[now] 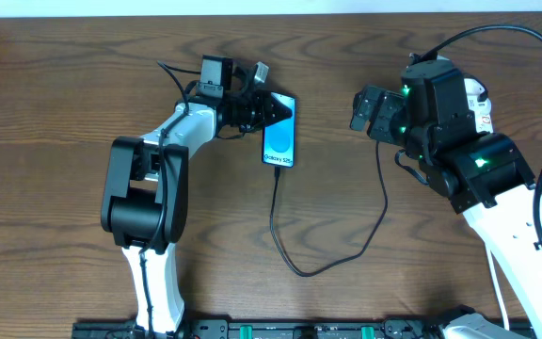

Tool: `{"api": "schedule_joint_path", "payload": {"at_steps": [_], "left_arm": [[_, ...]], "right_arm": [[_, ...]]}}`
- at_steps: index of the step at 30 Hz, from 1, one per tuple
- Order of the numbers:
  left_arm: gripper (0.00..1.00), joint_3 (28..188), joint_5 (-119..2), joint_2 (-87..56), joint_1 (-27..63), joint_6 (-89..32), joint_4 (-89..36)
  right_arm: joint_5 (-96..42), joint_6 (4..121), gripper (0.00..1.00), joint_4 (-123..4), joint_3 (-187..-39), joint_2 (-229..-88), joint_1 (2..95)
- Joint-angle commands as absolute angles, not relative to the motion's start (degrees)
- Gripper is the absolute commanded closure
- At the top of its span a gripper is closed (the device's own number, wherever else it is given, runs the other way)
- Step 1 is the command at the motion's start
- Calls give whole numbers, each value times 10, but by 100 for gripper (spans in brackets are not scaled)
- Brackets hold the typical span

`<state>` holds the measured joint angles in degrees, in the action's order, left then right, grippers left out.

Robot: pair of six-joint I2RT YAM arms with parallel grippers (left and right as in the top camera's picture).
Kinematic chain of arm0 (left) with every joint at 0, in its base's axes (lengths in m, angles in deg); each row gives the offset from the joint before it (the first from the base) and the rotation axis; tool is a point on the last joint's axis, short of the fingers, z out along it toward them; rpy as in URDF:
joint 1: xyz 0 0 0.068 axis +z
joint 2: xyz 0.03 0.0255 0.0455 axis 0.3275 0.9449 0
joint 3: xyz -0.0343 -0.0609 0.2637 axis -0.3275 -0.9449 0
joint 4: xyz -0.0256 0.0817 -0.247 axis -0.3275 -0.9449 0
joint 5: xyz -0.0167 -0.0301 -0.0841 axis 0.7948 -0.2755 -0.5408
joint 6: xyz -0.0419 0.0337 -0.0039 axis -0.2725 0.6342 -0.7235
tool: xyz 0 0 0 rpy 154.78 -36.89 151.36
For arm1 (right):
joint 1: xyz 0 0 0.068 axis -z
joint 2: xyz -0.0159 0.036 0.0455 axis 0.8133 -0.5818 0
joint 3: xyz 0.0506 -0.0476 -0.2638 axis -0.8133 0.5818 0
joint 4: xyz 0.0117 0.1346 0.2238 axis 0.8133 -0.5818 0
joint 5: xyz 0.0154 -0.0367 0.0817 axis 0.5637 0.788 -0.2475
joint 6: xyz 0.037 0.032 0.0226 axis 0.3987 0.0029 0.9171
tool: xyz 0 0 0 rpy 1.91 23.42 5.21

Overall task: Plug charger to phone and switch on socket
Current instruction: 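Lower the held phone with the left gripper toward the table center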

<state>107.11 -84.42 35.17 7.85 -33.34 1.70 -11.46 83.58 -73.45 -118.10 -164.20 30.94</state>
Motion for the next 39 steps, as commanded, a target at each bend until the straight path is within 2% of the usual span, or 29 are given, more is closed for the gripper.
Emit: {"api": "schedule_joint_path", "payload": {"at_steps": [1, 12, 39], "left_arm": [[93, 1080, -820, 348, 77, -360, 20], [93, 1080, -773, 349, 50, -422, 34], [93, 1080, -749, 371, 13, -437, 37]], "right_arm": [[-105, 827, 1, -736, -1185, -1636, 312], [-103, 827, 1, -739, -1185, -1636, 312], [-101, 827, 1, -741, -1182, -1636, 312]]}}
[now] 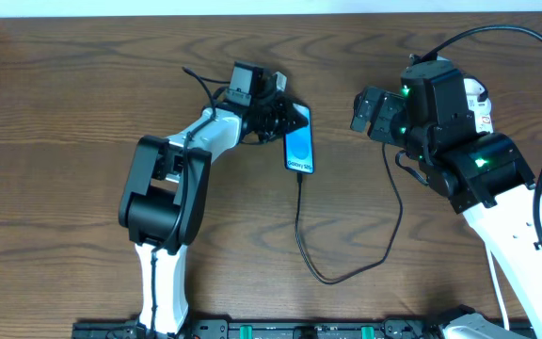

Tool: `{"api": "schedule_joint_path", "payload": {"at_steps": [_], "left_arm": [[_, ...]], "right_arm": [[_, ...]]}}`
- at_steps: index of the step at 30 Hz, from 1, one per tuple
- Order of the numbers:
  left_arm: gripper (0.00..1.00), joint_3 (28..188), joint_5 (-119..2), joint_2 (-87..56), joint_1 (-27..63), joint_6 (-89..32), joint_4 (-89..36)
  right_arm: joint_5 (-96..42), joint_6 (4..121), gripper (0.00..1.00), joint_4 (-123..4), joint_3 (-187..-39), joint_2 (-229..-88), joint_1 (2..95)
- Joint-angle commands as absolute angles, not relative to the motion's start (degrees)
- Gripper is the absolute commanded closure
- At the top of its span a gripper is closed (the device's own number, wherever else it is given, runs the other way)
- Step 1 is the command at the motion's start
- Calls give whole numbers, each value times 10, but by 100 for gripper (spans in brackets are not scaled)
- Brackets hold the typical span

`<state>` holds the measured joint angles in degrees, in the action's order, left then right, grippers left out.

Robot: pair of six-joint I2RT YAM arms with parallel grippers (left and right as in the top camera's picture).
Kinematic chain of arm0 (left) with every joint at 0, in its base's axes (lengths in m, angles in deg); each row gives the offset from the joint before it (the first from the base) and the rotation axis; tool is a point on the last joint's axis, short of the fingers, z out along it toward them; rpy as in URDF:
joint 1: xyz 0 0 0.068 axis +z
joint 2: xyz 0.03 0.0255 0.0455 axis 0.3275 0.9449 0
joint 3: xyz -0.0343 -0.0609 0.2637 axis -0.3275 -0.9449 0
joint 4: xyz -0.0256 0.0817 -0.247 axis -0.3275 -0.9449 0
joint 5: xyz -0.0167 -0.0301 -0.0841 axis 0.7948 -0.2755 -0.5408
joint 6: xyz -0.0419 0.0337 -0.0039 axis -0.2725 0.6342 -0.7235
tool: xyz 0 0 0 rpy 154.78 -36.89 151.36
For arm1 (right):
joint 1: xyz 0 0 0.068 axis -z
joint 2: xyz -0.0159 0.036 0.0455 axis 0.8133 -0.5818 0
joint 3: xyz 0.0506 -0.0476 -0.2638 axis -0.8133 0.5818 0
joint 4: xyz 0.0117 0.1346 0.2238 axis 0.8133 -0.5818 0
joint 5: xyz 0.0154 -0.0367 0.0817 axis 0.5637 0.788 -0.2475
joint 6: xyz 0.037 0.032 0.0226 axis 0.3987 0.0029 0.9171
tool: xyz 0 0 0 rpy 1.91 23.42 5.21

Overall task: Plug charger to phone and switch on socket
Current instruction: 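Lower the held phone with the left gripper toward the table center, then lay the phone flat, screen up, on the table with the left gripper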

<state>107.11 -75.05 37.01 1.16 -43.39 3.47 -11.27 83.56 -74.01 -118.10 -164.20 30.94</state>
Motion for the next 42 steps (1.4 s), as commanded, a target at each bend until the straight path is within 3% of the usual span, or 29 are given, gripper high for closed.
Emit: {"api": "schedule_joint_path", "payload": {"at_steps": [1, 15, 31, 35, 42], "left_arm": [[93, 1080, -749, 371, 12, -437, 37], [92, 1080, -673, 371, -26, -463, 36], [92, 1080, -670, 371, -26, -469, 35], [85, 1080, -670, 371, -26, -469, 35], [84, 1080, -670, 371, -26, -469, 35]], "right_arm": [[-102, 827, 1, -741, -1182, -1636, 312], [-101, 827, 1, -743, -1182, -1636, 312], [-101, 827, 1, -745, -1182, -1636, 312], [-101, 827, 1, -745, -1182, -1636, 312], [-101, 827, 1, -745, -1182, -1636, 312]]}}
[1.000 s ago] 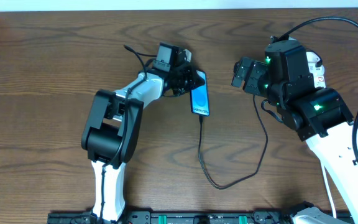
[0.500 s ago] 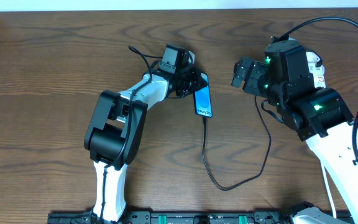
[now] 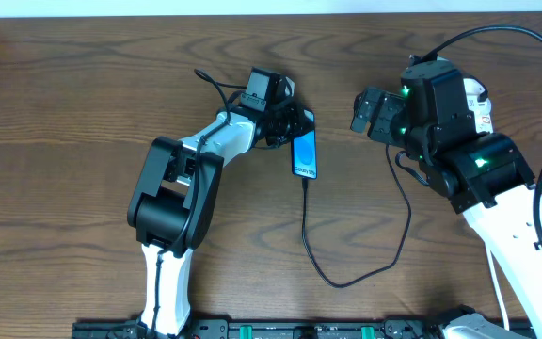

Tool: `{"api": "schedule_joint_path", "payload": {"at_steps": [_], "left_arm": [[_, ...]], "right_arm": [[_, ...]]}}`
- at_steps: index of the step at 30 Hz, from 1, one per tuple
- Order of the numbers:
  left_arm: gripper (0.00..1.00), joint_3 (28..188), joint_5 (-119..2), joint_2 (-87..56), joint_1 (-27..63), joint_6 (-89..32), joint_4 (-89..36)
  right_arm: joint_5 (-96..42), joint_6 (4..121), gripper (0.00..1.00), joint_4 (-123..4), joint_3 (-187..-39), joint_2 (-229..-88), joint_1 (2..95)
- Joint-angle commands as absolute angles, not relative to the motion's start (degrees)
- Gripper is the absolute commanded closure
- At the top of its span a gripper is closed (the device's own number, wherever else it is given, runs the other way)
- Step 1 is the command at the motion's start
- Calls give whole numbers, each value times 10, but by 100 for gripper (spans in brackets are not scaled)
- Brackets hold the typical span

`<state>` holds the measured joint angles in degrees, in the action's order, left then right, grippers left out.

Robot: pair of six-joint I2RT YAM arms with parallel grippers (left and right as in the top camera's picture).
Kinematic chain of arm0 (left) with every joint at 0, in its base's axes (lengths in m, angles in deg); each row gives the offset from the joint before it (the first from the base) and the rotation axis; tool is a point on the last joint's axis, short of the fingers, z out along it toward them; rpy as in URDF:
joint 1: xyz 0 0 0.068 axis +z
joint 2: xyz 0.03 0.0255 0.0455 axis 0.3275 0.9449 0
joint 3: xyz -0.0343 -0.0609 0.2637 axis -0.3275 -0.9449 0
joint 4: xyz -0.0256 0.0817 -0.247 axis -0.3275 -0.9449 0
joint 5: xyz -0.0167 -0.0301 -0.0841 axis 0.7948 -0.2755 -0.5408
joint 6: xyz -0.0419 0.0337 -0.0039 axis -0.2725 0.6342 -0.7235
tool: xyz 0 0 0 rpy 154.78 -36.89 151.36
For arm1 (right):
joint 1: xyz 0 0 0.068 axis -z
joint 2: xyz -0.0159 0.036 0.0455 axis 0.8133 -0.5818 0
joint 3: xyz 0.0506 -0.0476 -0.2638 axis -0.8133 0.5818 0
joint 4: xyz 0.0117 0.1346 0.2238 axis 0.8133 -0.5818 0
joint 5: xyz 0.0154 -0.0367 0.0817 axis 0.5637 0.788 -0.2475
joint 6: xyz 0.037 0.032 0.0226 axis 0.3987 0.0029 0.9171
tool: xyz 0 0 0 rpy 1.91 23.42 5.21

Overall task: Plug charger to phone and switch on socket
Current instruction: 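Lay the phone flat, screen up, on the table with the left gripper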

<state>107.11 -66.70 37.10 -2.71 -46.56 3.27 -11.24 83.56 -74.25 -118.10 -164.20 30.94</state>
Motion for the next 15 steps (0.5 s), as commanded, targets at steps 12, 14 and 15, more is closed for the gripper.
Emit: {"api": "schedule_joint_path", "payload": {"at_steps": [12, 14, 15], "left_arm": [[74, 1080, -670, 371, -26, -469, 35], [66, 1080, -670, 371, -26, -469, 35], [62, 1080, -670, 371, -26, -469, 34]], "right_arm": [[-101, 827, 1, -745, -1182, -1636, 312], [-101, 827, 1, -745, -1182, -1636, 311], [-101, 827, 1, -745, -1182, -1636, 311]]}}
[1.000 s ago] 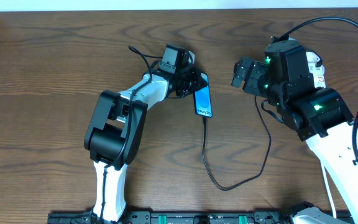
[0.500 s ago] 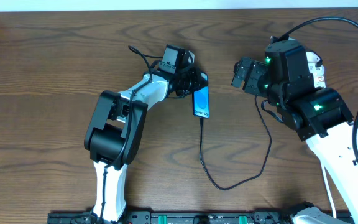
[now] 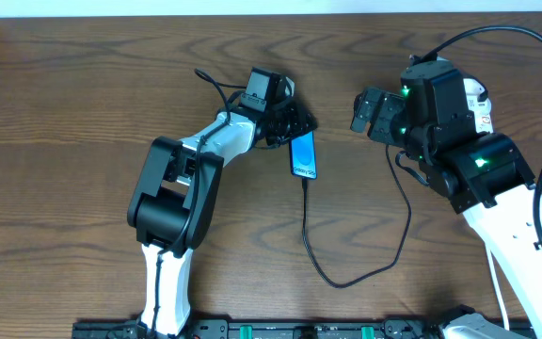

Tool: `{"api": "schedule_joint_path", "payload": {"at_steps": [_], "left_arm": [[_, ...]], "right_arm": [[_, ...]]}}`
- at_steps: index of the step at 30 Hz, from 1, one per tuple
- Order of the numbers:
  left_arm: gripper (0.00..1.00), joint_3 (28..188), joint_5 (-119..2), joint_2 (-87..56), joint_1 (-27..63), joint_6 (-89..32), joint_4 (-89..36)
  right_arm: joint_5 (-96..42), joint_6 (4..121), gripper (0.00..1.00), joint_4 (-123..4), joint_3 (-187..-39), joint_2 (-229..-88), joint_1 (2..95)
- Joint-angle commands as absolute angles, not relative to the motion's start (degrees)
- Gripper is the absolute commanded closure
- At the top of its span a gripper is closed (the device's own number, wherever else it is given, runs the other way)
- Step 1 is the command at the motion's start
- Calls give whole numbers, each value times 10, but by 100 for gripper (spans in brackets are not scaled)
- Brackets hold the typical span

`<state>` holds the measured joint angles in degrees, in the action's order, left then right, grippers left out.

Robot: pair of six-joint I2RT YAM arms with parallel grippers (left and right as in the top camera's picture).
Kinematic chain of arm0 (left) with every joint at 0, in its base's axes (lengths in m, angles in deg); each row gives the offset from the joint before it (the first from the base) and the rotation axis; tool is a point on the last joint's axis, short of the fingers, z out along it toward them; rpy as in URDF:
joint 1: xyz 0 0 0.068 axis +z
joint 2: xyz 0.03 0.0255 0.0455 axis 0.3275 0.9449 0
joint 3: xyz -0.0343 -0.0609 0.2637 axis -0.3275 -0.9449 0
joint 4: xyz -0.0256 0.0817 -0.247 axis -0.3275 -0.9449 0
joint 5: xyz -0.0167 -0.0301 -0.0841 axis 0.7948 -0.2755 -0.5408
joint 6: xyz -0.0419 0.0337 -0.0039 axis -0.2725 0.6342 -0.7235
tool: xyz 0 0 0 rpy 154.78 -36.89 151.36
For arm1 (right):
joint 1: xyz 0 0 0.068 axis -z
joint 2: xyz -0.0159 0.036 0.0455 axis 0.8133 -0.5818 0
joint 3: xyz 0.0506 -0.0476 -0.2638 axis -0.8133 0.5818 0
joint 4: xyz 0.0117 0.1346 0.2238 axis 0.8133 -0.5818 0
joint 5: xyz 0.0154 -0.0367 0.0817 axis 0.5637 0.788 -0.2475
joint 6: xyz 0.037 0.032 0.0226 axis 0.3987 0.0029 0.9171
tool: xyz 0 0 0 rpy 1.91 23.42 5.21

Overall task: Plug charger to phone and switch on socket
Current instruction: 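Lay the phone flat, screen up, on the table with the left gripper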

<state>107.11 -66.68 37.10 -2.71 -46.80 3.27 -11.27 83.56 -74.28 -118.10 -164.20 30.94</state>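
Note:
A dark phone (image 3: 304, 155) with a lit blue screen lies on the wooden table near the centre. A black charger cable (image 3: 351, 273) is plugged into its near end and loops right and up toward the right arm. My left gripper (image 3: 294, 121) sits at the phone's far end, shut on the phone's top edge. My right gripper (image 3: 363, 108) hovers right of the phone; its jaw state is unclear from above. The white socket (image 3: 478, 102) is mostly hidden behind the right arm.
The left arm (image 3: 172, 188) stretches diagonally from the front left. The bulky right arm (image 3: 469, 160) fills the right side. The cable's loop lies across the front middle of the table (image 3: 64, 141).
The phone's far end has tipped slightly under my left gripper, and the phone looks a little shorter and more tilted. The right arm and cable have hardly moved.
My left gripper held the plugged-in phone left of centre. Later it and the phone were farther right, the cable trailing along. By the last earlier moment they were farther right still, close to the right gripper. The right arm stayed put throughout.

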Motion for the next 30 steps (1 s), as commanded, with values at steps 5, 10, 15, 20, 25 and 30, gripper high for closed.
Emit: {"api": "schedule_joint_path", "payload": {"at_steps": [5, 10, 15, 20, 25, 30], "left_arm": [[48, 1080, -670, 371, -26, -469, 30], [35, 1080, -670, 371, -26, -469, 30], [30, 1080, -651, 371, -26, -469, 20], [23, 1080, -615, 371, -26, -466, -11], [18, 1080, -582, 371, -26, -460, -39], [12, 1080, -565, 371, -26, -447, -62]], "right_arm": [[-101, 827, 1, -745, -1182, -1636, 311], [-101, 827, 1, -745, -1182, -1636, 311], [-101, 827, 1, -744, -1182, -1636, 311], [-101, 827, 1, -743, -1182, -1636, 311], [-101, 827, 1, -743, -1182, -1636, 311], [-101, 827, 1, -742, -1182, -1636, 311]]}}
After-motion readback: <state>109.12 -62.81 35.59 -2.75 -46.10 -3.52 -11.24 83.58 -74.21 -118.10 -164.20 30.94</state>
